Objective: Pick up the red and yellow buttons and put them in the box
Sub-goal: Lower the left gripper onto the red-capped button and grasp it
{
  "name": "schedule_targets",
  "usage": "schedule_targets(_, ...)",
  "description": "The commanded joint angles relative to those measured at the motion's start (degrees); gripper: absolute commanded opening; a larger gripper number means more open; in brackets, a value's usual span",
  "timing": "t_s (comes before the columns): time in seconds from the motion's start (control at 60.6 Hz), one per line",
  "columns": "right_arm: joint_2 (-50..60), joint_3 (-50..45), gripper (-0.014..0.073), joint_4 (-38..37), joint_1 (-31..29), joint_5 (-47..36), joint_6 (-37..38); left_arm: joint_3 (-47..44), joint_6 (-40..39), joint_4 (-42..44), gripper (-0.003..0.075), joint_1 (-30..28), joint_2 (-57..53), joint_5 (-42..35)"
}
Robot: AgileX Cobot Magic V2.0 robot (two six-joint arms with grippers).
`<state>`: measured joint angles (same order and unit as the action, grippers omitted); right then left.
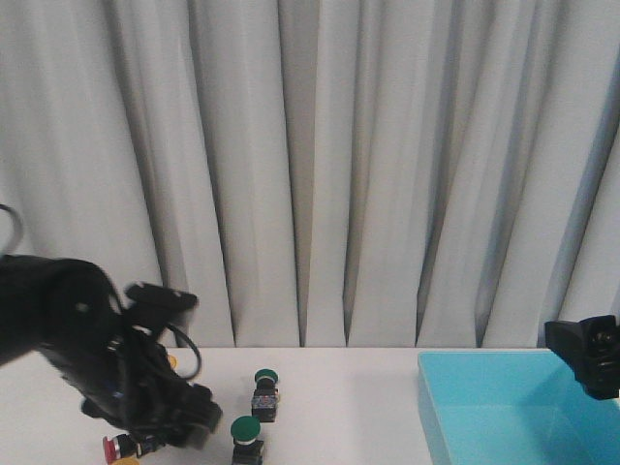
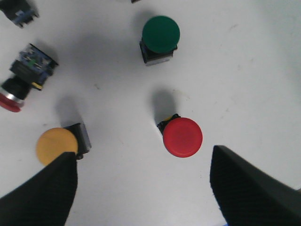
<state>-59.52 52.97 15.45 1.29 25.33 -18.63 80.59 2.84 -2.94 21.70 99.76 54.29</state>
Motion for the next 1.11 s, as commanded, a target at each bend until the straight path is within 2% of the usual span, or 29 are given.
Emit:
schedule_targets(0.0,-0.1,2.1,0.0632,1.1,0.0,-2.5,0.0,4.0,-0.5,-0.7,0.0549,2.0,2.0,0.8)
schedule_targets(0.264,-1.8,2.1,0.0626,1.2,0.0,-1.5,0.0,7.5,-0.8,-1.2,0.0549,3.8,10.8,3.2)
schedule_targets(0.792,-1.8,2.1,0.0605,1.4,0.0,0.2,0.0,9.2,-2.8,-2.2,0.0544,3.7,15.8,4.8)
schedule_targets(0.94,-1.8,2.1,0.0599,1.6,0.0,0.3,0.0,9.2,-2.8,-2.2,0.0511,3.7,16.6,6.6)
schedule_targets(1.089,-1.8,2.1,0.0594,2.9,0.0,0.6,0.0,9.2,-2.8,-2.2,0.0428,3.7,17.5,5.6)
